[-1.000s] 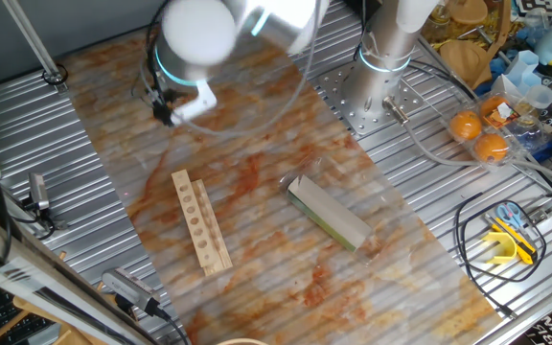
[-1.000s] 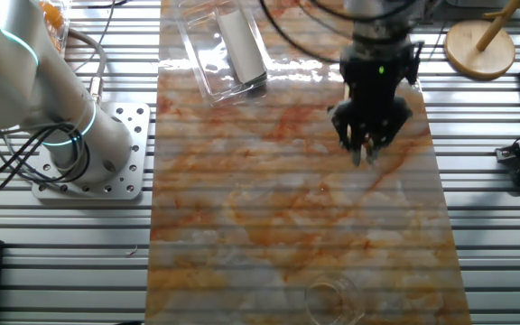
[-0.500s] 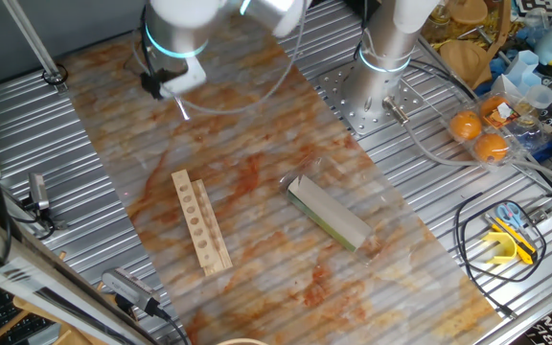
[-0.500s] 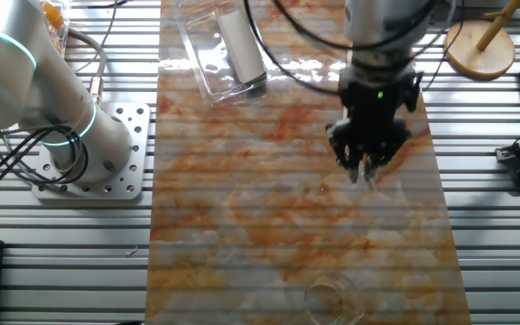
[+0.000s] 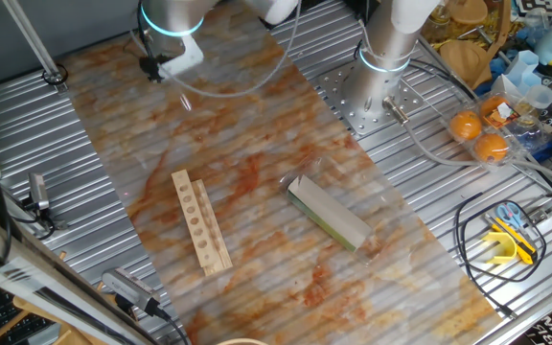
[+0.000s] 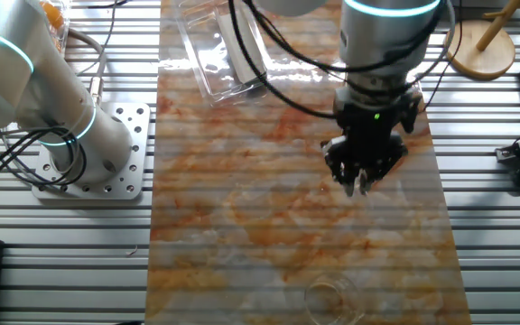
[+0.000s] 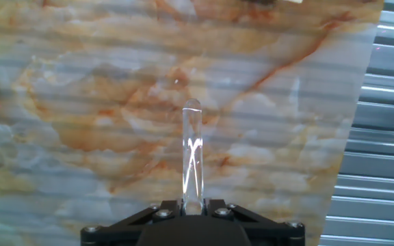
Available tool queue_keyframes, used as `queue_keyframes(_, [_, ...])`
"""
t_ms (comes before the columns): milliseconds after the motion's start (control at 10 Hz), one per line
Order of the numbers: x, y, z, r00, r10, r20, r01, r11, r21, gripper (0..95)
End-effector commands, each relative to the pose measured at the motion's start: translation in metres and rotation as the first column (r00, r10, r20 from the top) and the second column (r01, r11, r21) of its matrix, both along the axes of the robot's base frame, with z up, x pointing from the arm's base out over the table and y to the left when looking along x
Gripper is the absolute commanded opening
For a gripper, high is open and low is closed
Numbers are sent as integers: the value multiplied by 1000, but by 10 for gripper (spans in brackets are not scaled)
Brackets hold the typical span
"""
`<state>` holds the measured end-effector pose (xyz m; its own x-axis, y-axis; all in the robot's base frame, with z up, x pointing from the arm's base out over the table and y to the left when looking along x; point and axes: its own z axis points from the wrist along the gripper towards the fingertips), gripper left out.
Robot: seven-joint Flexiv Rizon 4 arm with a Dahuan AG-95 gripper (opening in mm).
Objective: Pour out the test tube
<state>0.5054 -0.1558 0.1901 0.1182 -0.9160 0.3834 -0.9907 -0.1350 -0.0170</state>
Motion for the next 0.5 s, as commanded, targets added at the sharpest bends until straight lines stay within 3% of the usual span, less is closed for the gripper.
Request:
queue_keyframes(100, [-3, -6, 0, 1000, 0, -2, 1, 1000, 5, 0])
queue_keyframes(500, [-12, -16, -7, 1000, -4, 1, 4, 1000, 23, 0])
